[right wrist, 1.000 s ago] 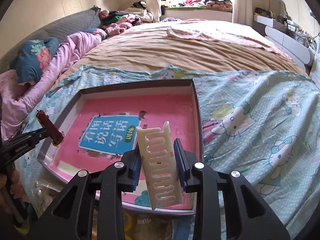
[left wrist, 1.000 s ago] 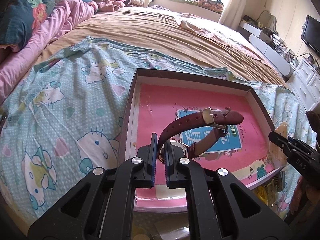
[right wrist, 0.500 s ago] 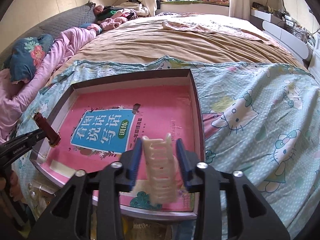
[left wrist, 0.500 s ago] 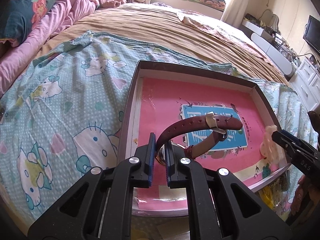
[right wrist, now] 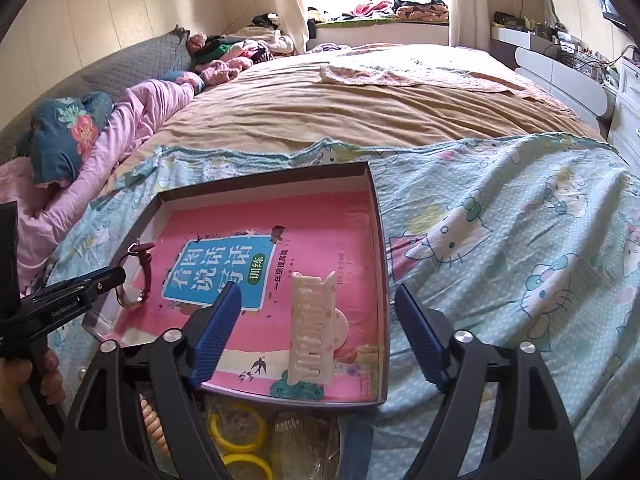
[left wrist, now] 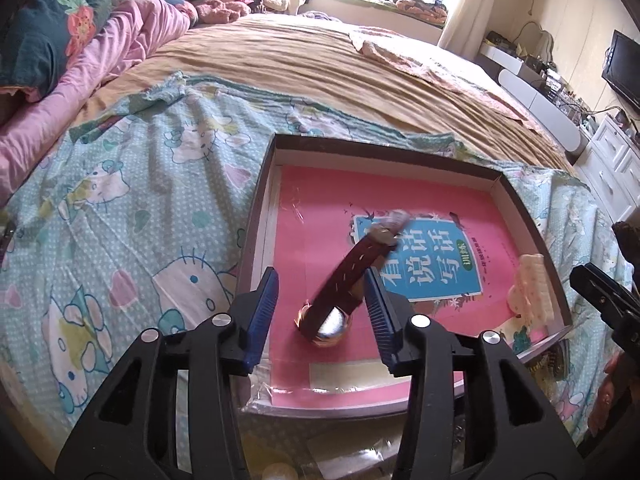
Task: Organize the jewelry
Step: 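Open the left tool on the watch while the right tool releases the clip in the box, then withdraw both tools from the box toward the remaining jewelry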
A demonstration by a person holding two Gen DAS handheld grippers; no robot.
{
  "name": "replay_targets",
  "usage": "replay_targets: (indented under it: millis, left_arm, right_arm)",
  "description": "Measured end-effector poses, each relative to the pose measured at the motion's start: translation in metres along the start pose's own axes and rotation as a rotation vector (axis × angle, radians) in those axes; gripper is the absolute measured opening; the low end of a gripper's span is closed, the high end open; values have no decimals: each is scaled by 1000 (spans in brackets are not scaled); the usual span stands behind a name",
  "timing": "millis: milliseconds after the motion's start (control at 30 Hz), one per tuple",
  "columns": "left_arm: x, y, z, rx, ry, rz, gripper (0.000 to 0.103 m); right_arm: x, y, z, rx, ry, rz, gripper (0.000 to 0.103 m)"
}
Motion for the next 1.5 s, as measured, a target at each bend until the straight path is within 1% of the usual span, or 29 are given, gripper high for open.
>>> replay_targets:
  millis: [33,67,133,200,267,400,467,500,567,700,1033,1500]
  left_arm:
    - [3,-1,0,1,1,4,42]
    - [7,-3,0,5,1,10,49]
    - [14,-6,1,11,2,25,58]
    - [25,-9,2,12,6,45,64]
    - [36,-13,3,12,6,69,74]
    - [54,-18,4,17,4,103,83]
    - [63,-18,4,21,6,116,92]
    - [66,-18,5,23,10,117,93]
    - [73,-18,6,34,31,123,93]
    - [86,-16,6,31,29,142,93]
    - [114,-4,8,26,29,176,93]
    - [133,16,7,11,17,191,93]
  right_arm:
    - [3,-1,0,-5,-4,7,85]
    - [6,-2,0,-9,-8,14,86]
    - [14,-5,0,-13,-13,31,87]
    - [21,-8,0,-11,-16,44,89]
    - [27,-10,-1,-11,-15,57,90]
    - [39,-13,-1,-12,-21,80,92]
    - [45,-13,-3,-11,-23,88,92]
    - [48,-13,-3,-11,-27,94,93]
    - [54,-13,-4,-9,-29,103,93]
    - [65,-12,-7,-10,-34,120,95]
    - [92,-9,-18,8,-54,156,96]
    - [119,8,-30,43,-68,176,97]
Point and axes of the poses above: each gripper's, at about its wrist camera, not at the fingertips, and x roughly against the way its jaws point, z to its right, y to its underside, the point moved 9 cm from there along -x, roughly the way its jaws point, and after that the axes turned 2 degrees about y, right-handed, at the moved point
